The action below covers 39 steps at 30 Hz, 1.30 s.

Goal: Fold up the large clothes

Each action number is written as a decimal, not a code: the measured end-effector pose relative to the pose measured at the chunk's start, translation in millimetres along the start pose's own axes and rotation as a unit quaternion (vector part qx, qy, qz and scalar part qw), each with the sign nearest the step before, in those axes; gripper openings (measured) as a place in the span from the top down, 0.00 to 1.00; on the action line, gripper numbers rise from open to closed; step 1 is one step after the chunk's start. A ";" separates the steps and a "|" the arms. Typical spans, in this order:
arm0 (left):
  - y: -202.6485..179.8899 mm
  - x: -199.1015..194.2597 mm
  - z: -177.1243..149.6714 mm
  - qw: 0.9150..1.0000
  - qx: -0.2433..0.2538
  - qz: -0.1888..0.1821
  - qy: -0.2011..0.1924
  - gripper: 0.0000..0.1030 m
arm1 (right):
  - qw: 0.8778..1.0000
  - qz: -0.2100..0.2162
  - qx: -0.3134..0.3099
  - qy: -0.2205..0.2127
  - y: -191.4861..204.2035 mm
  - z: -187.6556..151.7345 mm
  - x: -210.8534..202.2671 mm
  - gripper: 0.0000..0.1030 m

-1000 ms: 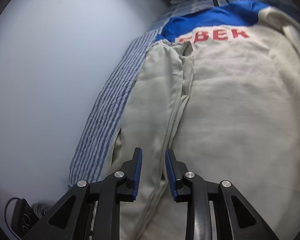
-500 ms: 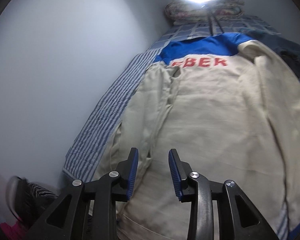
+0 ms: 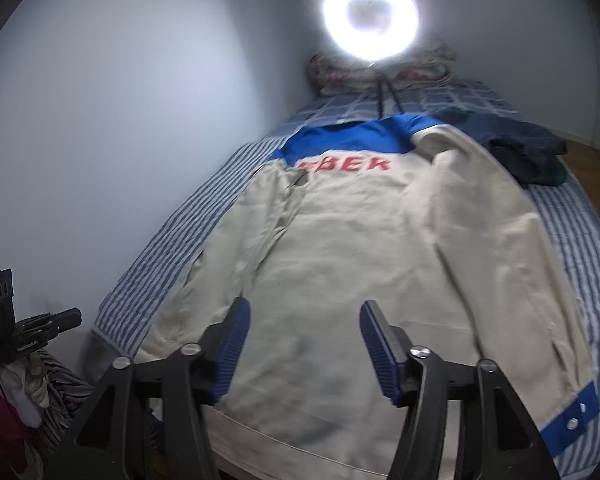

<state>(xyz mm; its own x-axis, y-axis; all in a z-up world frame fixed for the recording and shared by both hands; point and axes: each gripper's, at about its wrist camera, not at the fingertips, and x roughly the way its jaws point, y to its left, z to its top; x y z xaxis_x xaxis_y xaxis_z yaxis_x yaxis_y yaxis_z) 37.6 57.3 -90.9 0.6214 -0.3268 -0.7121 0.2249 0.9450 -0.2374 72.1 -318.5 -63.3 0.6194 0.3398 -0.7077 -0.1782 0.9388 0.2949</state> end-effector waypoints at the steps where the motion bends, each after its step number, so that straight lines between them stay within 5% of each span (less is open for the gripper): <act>1: -4.1 2.1 1.8 1.000 0.010 -0.003 -0.001 0.69 | 1.000 -0.007 0.005 -0.003 -5.3 -0.5 -3.4 0.38; 4: -10.7 16.7 6.3 0.999 0.030 -0.012 0.021 0.69 | 0.999 -0.020 0.034 0.003 -26.0 -3.8 -7.8 0.38; 11: 27.1 55.7 4.5 0.993 -0.046 -0.050 0.101 0.69 | 0.997 0.010 0.065 0.035 -37.6 -7.8 -0.9 0.39; 21: -47.3 85.0 -0.5 0.982 0.123 -0.060 0.134 0.69 | 0.996 0.058 0.004 0.070 5.2 -11.3 20.7 0.44; 28: -63.7 132.9 -8.6 0.968 0.173 -0.027 0.180 0.69 | 0.995 0.051 0.020 0.079 -2.2 -18.5 23.4 0.44; 29: -62.5 135.0 -9.2 0.967 0.175 -0.028 0.182 0.72 | 0.995 0.050 0.024 0.078 -3.9 -17.8 22.5 0.45; 31: -64.1 136.1 -11.4 0.966 0.186 -0.021 0.180 0.97 | 0.995 0.050 0.032 0.076 -7.7 -17.0 21.0 0.45; 39: -73.9 99.4 -11.2 0.975 0.147 -0.062 0.152 1.00 | 0.996 0.049 0.030 0.074 -5.8 -13.3 19.8 0.46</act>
<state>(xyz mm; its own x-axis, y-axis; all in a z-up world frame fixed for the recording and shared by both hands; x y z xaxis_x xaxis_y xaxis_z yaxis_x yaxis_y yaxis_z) 74.3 -44.9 -151.6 0.3336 -0.3778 -0.8637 0.5172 0.8394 -0.1674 75.2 -316.5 -87.5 0.4813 0.4392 -0.7586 -0.1845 0.8968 0.4021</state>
